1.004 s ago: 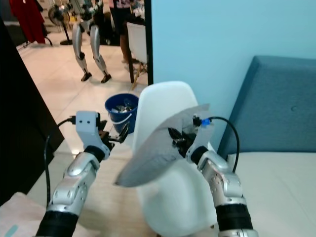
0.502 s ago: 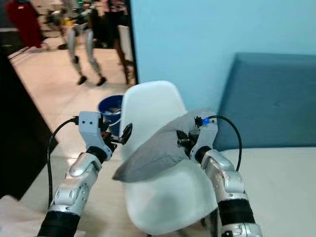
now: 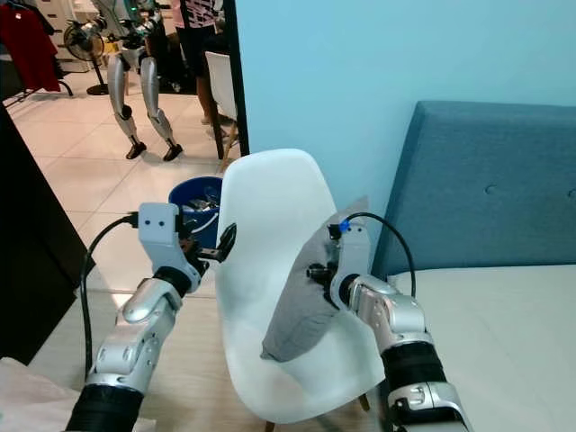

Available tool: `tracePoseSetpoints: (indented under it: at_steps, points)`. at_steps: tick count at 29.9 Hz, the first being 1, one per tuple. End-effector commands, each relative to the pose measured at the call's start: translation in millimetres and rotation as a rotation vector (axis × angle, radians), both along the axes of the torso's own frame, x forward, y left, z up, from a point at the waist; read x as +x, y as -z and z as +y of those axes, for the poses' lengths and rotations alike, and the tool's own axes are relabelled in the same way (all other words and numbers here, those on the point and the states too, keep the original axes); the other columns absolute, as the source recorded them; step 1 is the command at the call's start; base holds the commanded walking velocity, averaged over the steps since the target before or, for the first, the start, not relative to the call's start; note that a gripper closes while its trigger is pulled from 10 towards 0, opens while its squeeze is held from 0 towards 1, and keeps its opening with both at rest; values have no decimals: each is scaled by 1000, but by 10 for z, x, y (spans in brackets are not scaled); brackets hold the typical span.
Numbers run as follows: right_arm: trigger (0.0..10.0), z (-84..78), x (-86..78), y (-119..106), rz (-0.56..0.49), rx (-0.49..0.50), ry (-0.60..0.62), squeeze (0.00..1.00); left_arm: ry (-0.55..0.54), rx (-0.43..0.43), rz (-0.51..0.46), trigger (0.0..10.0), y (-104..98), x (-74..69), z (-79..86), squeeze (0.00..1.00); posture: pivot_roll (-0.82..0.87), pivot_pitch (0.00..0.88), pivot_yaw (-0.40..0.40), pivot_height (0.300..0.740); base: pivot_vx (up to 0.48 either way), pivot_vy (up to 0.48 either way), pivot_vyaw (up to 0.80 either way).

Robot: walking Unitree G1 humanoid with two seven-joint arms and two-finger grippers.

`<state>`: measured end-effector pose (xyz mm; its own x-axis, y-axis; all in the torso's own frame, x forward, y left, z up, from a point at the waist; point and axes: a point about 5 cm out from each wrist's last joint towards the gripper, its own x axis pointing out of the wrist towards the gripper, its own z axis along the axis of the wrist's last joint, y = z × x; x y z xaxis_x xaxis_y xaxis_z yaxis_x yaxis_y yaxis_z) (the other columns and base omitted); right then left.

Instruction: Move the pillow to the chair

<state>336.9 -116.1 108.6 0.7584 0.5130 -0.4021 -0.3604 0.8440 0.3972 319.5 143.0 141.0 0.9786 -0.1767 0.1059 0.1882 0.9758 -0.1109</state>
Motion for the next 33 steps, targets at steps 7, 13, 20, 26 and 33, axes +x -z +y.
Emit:
tracePoseSetpoints:
  at_steps: [7,13,20,26,33]
  points:
    - [10000,210,80,-509,-182,288,-76,0,2,11,3,10000,13,-2,-7,0,-32,0,-22,635,0,0,0]
    - [10000,-15,117,-210,-142,-110,-8,0,3,10,7,10000,22,-9,-10,0,-34,0,-22,615,0,0,0]
    - [10000,-120,135,-132,-142,-331,-16,0,4,9,10,10000,33,-15,-16,0,-34,0,-25,590,0,0,0]
    - [10000,-152,118,5,-66,-467,-13,0,4,12,12,10000,46,-22,-27,0,-26,0,-33,570,0,0,0]
    - [10000,-448,274,-69,-71,-588,159,0,3,10,14,10000,52,-28,-32,0,-26,0,-36,535,0,0,0]
